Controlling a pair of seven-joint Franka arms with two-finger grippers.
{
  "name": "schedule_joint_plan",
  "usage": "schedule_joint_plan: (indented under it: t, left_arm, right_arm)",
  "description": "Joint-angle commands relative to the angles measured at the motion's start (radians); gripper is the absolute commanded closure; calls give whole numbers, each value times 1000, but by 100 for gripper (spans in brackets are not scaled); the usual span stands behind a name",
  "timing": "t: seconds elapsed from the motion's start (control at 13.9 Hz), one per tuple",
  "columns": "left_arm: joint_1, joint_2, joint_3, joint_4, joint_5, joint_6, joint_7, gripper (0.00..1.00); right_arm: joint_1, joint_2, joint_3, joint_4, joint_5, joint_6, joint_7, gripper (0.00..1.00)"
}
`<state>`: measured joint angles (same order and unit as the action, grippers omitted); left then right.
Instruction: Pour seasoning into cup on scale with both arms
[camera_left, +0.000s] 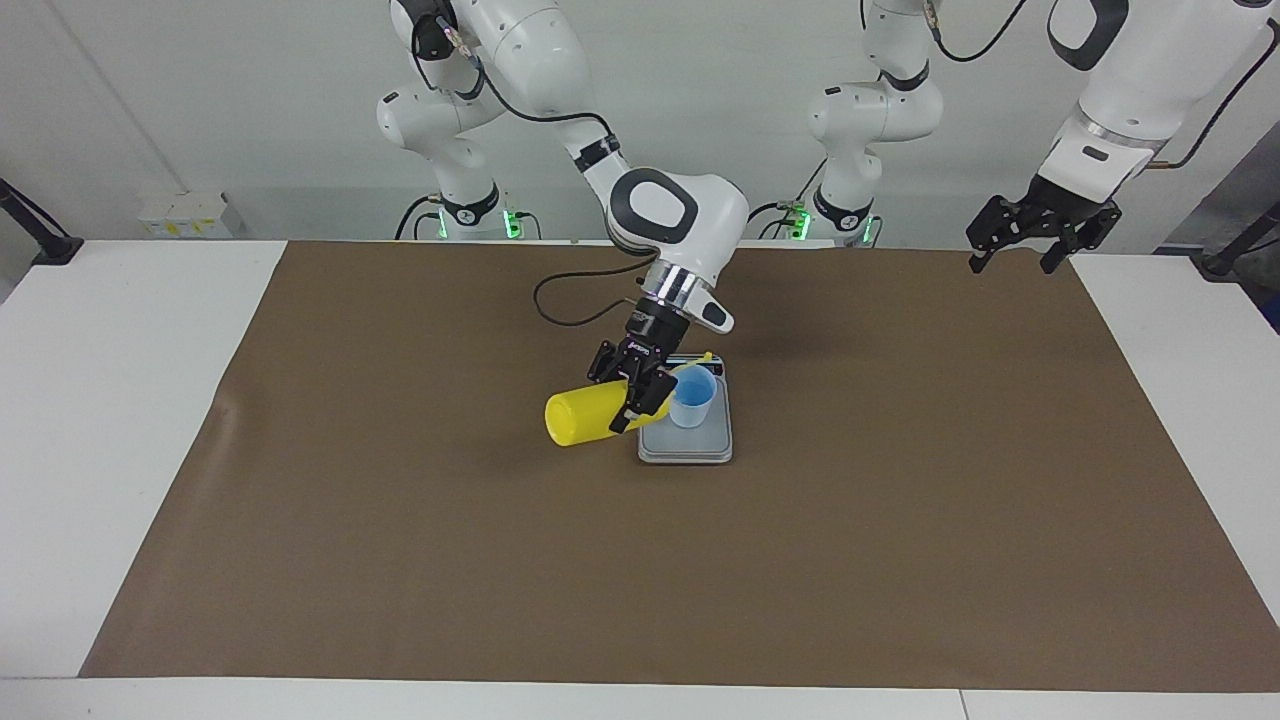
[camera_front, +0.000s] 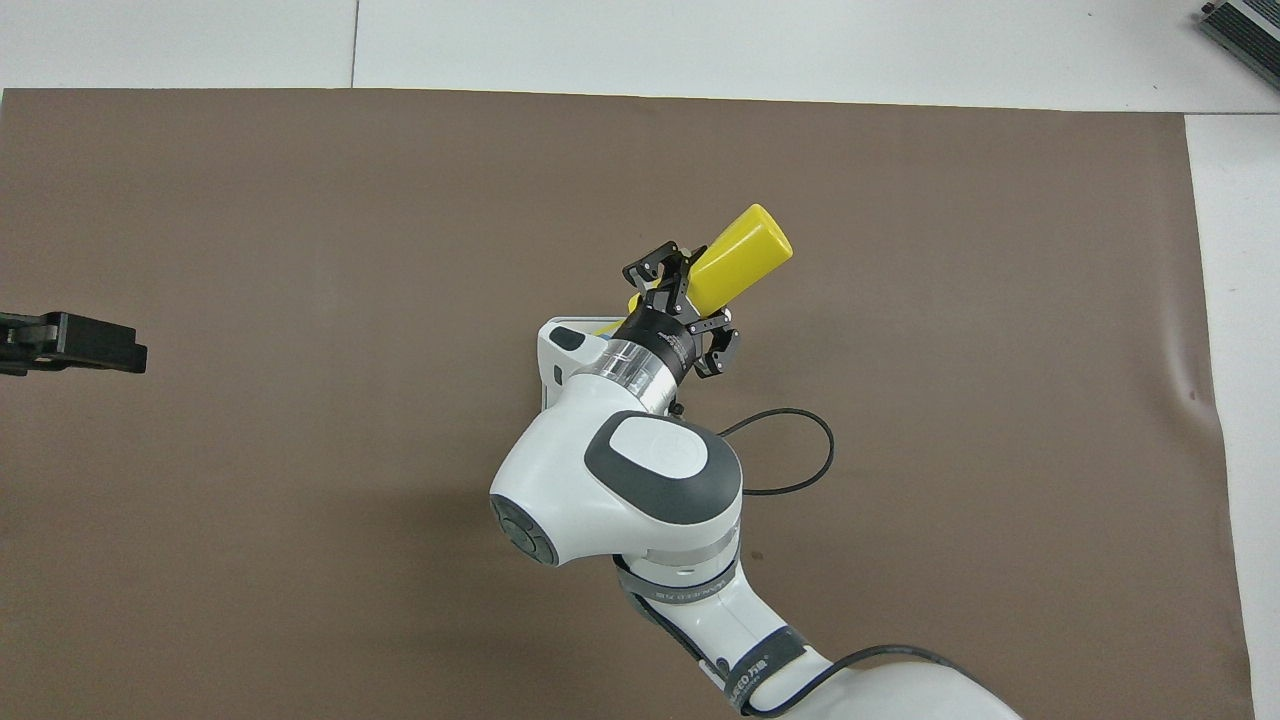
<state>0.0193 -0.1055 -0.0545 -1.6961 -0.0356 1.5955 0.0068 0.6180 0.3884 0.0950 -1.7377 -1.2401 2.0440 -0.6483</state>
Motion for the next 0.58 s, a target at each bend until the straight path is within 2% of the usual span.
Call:
schedule_joint_plan:
  t: [0.0, 0.36, 0.5]
  left_arm:
    - [13, -29, -5, -33, -12, 9, -8, 0]
    - [13, -31, -5, -33, -12, 8, -8, 0]
    - [11, -31, -5, -31, -12, 8, -8, 0]
  right_arm:
    - [0, -34, 3, -28, -27, -11, 38, 100]
    - [8, -45, 8, -45, -13, -28, 113, 100]
    - [8, -46, 9, -42, 29, -27, 130, 100]
